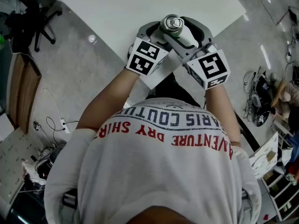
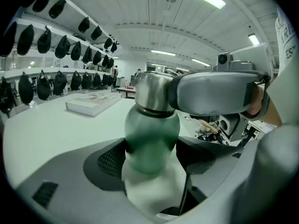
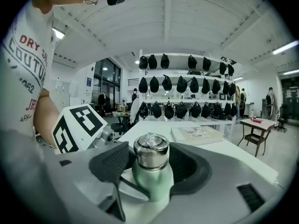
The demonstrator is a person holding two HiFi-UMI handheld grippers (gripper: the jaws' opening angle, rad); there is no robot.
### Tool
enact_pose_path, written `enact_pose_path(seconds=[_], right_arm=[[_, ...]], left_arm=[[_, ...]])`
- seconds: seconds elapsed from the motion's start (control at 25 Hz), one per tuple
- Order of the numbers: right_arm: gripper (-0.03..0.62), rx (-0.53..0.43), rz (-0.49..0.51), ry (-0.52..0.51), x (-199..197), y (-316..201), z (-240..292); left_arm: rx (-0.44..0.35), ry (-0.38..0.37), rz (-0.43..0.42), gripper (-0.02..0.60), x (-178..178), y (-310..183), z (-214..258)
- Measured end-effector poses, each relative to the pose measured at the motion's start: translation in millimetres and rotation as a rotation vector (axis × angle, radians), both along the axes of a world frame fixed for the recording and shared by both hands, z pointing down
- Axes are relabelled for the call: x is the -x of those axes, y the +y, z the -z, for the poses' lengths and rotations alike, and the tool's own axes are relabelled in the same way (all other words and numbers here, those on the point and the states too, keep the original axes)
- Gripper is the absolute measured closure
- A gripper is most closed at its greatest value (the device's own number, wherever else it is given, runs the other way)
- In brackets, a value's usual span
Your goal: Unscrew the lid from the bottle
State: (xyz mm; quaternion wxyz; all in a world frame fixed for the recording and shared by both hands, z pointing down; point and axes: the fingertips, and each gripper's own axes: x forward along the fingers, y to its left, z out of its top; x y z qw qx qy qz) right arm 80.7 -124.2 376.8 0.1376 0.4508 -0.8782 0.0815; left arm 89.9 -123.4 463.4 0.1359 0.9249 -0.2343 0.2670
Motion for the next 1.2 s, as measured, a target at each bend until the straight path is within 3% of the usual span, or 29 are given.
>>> enact_pose_path(seconds=[0.16, 0.6, 0.84, 1.2], right_arm=[[0.357, -0.008, -0.007, 0.004, -3.6, -3.1, 0.5], [0.362, 0.000, 0.097, 0.009, 6.4, -8.4, 0.4], [0.362, 0.015, 0.222, 0.017, 6.3, -5.9, 1.7], [0.362, 0.027, 0.439, 0.034, 11.4, -6.2, 5.5]], left_arm=[[0.002, 0.002, 0.016, 0.227, -2.1, -1.1, 1.2], [0.017, 0.005, -0.015, 0.227, 6.3, -5.4, 2.7], [0.003, 0.008, -0.142, 0.227, 5.1, -1.6, 1.4], [0.012, -0.015, -0.428, 0.227, 5.5, -2.6, 1.5]])
